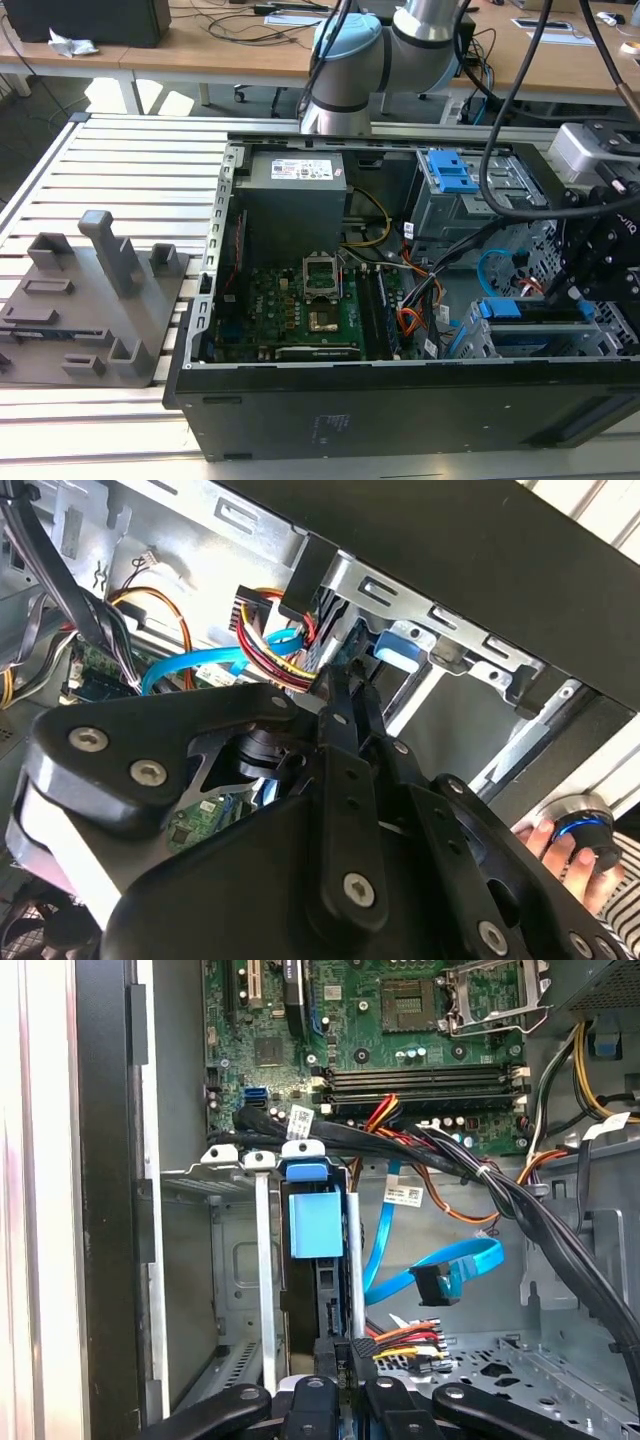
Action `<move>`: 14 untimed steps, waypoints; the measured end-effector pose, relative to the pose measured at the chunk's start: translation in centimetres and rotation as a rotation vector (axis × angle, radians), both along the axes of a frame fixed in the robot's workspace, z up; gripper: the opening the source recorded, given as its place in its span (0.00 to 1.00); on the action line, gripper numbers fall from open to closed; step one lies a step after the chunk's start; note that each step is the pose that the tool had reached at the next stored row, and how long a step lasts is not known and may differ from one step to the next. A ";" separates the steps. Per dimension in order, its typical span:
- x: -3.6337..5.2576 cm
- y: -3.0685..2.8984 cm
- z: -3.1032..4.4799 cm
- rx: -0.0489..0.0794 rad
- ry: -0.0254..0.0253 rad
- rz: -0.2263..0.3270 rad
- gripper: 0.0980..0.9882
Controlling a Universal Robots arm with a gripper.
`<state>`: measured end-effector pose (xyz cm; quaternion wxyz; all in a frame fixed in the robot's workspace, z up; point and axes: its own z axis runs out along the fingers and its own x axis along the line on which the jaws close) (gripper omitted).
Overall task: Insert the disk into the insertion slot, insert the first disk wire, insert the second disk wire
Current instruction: 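Insert the first disk wire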
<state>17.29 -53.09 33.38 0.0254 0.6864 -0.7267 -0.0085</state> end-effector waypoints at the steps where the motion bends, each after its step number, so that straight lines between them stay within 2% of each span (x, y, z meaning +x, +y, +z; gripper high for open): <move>1: 0.00 0.00 -0.04 0.001 0.0000 0.000 0.08; 3: -0.01 0.00 -0.14 0.002 0.0002 0.000 0.09; 4: -0.01 0.00 -0.07 0.001 0.0001 0.000 0.17; 8: -0.01 0.00 0.14 0.001 0.0000 0.000 0.17; 9: -0.01 0.00 0.34 0.001 0.0000 0.000 0.17; 12: -0.01 0.00 1.67 0.001 0.0000 0.000 0.17; 14: -0.01 0.01 2.13 0.001 0.0000 0.000 0.17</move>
